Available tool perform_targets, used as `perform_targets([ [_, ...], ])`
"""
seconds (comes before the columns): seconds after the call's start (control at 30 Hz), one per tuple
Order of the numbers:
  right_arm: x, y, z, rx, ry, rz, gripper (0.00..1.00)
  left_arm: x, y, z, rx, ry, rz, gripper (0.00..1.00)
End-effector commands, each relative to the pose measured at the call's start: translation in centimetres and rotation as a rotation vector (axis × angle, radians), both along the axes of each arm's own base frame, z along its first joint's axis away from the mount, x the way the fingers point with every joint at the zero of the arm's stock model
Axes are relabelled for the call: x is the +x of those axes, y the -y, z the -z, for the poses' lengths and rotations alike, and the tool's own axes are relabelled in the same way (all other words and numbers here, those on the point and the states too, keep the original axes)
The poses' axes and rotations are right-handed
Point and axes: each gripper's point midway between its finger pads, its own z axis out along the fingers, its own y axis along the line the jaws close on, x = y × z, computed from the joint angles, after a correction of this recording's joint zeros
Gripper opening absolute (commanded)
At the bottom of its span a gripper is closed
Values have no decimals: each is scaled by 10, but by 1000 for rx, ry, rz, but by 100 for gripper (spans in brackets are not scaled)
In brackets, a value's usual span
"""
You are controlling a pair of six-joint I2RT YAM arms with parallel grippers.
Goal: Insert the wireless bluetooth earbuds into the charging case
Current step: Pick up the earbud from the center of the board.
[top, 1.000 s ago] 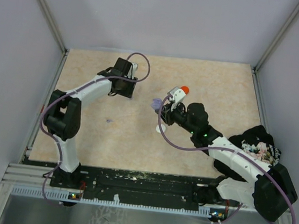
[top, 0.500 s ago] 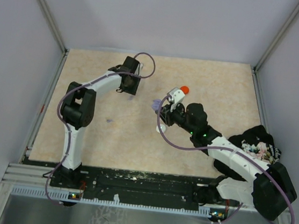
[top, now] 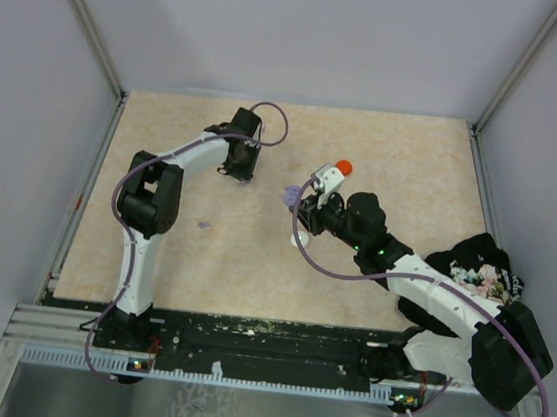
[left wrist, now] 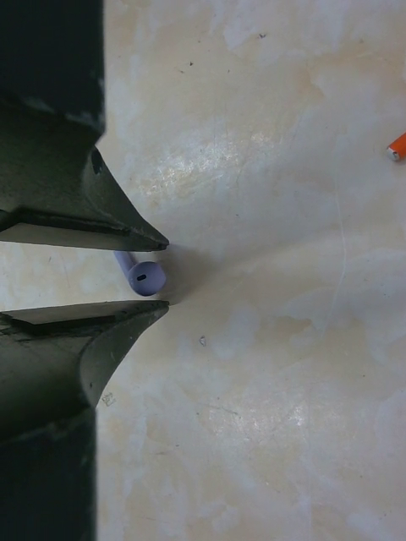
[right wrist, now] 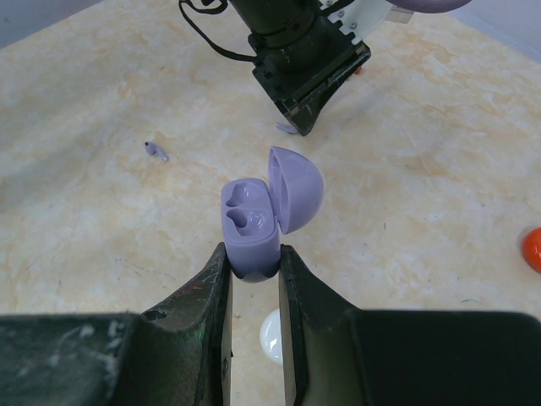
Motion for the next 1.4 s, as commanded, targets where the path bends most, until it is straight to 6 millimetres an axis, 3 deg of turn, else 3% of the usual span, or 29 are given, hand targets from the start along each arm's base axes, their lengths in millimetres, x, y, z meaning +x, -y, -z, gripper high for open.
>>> perform_targets([
  [0.0,1,-5,-12,38,37,-11,0,-6,-3,5,5,-44,-20,35],
  [0.6,-1,-5,-16,45,40,-18,0,-22,-8,25,124,-122,0,30],
  [0.83,-2,-6,-19,47,42,-22,0,-28,-4,27,117,-147,13,23],
  [0.97,-2,-6,-25,55,57,-25,0,-26,2,-6,64,-80,24,21],
  [1.13,0,-7,-38,79,90,-26,0,-23,14,-64,-50,49,49,18],
  [1.37,1,-12,-64,146,139,-35,0,-35,29,-141,-228,178,74,17],
])
